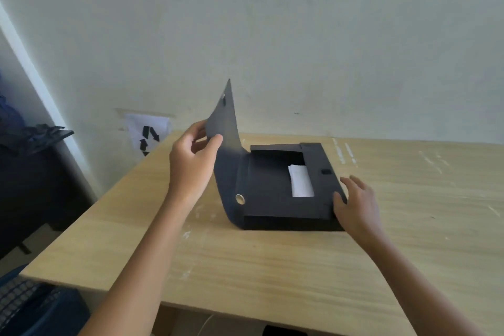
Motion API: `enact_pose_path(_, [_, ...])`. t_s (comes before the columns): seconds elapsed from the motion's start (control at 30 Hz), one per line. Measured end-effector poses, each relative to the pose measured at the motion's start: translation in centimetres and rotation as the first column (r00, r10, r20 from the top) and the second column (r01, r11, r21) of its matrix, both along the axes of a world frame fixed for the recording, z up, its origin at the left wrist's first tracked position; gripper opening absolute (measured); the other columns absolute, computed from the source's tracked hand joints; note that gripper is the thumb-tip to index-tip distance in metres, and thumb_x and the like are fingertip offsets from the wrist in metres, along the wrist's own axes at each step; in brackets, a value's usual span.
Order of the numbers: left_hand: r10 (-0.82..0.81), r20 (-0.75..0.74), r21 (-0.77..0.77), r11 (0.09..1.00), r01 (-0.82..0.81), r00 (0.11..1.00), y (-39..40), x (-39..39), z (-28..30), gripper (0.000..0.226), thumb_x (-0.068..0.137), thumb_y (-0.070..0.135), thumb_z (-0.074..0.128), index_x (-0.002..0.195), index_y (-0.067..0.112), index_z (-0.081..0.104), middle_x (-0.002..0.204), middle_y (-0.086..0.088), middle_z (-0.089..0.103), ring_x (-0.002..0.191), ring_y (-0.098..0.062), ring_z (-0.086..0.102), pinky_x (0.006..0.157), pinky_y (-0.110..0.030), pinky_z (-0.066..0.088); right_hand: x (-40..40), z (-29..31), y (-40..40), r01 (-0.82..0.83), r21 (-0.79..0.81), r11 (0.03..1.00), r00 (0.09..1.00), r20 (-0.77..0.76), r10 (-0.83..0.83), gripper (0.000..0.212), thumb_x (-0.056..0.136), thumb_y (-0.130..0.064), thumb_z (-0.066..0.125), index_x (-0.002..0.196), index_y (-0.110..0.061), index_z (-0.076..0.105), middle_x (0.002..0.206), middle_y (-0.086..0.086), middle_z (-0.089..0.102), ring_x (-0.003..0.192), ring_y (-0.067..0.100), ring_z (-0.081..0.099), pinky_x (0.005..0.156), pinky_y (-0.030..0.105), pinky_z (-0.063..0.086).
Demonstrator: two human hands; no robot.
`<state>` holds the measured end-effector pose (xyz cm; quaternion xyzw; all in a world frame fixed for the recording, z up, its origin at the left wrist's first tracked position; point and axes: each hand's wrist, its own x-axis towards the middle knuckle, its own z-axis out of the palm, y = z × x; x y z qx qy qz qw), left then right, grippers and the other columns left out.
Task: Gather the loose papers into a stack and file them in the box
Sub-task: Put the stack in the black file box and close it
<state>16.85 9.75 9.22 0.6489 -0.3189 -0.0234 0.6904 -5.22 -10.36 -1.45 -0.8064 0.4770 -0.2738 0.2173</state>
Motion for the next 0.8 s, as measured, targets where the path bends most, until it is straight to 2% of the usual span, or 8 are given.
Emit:
enact_pose_path(0.1, [-0.197, 0.035, 0.065, 0.979, 0.195, 0.98, -2.4, -2.9, -0.1, 0.024, 0.097, 0.023, 0.068, 0.111, 0.041, 0.072, 0.11, 0.019, 0.077, 0.105, 0.002, 0.07, 0.087, -0.017, 0.052, -1.9, -0.5, -1.1, -0.025, 0.381, 0.924, 0.973, 0.222, -0.066, 0.045, 0.099, -0.016, 0.056, 0.142, -0.009, 0.049, 0.141, 0.005, 0.056, 0.125, 0.024, 0.056, 0.1, 0.035, 0.049])
enact_pose_path(0.2, [-0.327, 0.065, 0.184, 0.932, 0.311, 0.943, -4.6, -5.4, -1.2, 0.026, 0.098, 0.03, 0.068, 0.119, 0.046, 0.071, 0.117, 0.026, 0.073, 0.112, 0.006, 0.066, 0.099, -0.023, 0.051, -2.6, -1.4, -1.8, -0.138, 0.433, 0.891, 0.947, 0.321, -0.01, 0.029, 0.1, -0.013, 0.053, 0.127, -0.013, 0.063, 0.11, -0.005, 0.07, 0.093, 0.004, 0.065, 0.071, 0.017, 0.051])
enact_pose_path(0.33, [-0.434, 0.206, 0.434, 0.844, 0.316, 0.877, -6.7, -8.4, -2.8, 0.029, 0.099, 0.044, 0.063, 0.127, 0.05, 0.066, 0.115, 0.032, 0.068, 0.106, 0.015, 0.061, 0.09, -0.013, 0.049, -3.1, -1.9, -2.4, -0.212, 0.461, 0.862, 0.927, 0.375, 0.027, 0.026, 0.1, -0.016, 0.055, 0.124, -0.018, 0.066, 0.105, -0.008, 0.074, 0.093, 0.001, 0.069, 0.065, 0.011, 0.053])
enact_pose_path(0.4, [-0.488, 0.275, 0.556, 0.784, 0.277, 0.829, -7.5, -9.4, -3.7, 0.034, 0.099, 0.049, 0.059, 0.133, 0.049, 0.063, 0.12, 0.028, 0.065, 0.101, 0.013, 0.061, 0.083, -0.012, 0.048, -3.2, -2.0, -2.6, -0.233, 0.485, 0.843, 0.919, 0.392, 0.029, 0.028, 0.1, -0.018, 0.055, 0.126, -0.02, 0.064, 0.111, -0.004, 0.074, 0.096, 0.007, 0.071, 0.068, 0.016, 0.056])
enact_pose_path(0.53, [-0.538, 0.381, 0.7, 0.699, 0.146, 0.752, -9.1, -10.5, -5.8, 0.041, 0.097, 0.057, 0.054, 0.138, 0.05, 0.058, 0.138, 0.027, 0.059, 0.127, -0.006, 0.054, 0.101, -0.033, 0.05, -3.3, -2.1, -2.8, -0.256, 0.516, 0.817, 0.913, 0.407, 0.03, 0.028, 0.104, -0.021, 0.046, 0.127, -0.022, 0.062, 0.114, 0.001, 0.072, 0.099, 0.016, 0.071, 0.083, 0.036, 0.061])
enact_pose_path(0.67, [-0.589, 0.422, 0.776, 0.628, 0.062, 0.689, -10.1, -11.9, -7.6, 0.041, 0.098, 0.056, 0.052, 0.138, 0.048, 0.058, 0.141, 0.025, 0.058, 0.128, -0.009, 0.051, 0.09, -0.03, 0.048, -3.1, -1.0, -3.1, -0.307, 0.547, 0.779, 0.889, 0.457, 0.029, 0.035, 0.109, -0.028, 0.029, 0.126, -0.019, 0.058, 0.107, -0.007, 0.069, 0.096, 0.009, 0.068, 0.085, 0.031, 0.057])
enact_pose_path(0.73, [-0.614, 0.462, 0.8, 0.6, -0.002, 0.64, -10.3, -12.6, -8.6, 0.044, 0.097, 0.059, 0.052, 0.139, 0.048, 0.056, 0.142, 0.023, 0.056, 0.13, -0.013, 0.048, 0.093, -0.034, 0.049, -2.7, -0.2, -3.5, -0.272, 0.463, 0.843, 0.925, 0.367, 0.097, 0.037, 0.108, -0.033, 0.028, 0.134, -0.022, 0.053, 0.119, -0.007, 0.065, 0.107, 0.014, 0.063, 0.096, 0.037, 0.053])
enact_pose_path(0.8, [-0.621, 0.496, 0.806, 0.59, -0.055, 0.607, -10.4, -12.8, -9.3, 0.048, 0.096, 0.063, 0.05, 0.141, 0.048, 0.052, 0.147, 0.021, 0.052, 0.135, -0.014, 0.043, 0.098, -0.037, 0.046, -2.1, 0.3, -3.9, -0.248, 0.32, 0.914, 0.959, 0.211, 0.187, 0.042, 0.107, -0.032, 0.032, 0.145, -0.02, 0.047, 0.142, 0.0, 0.055, 0.129, 0.021, 0.053, 0.109, 0.04, 0.043])
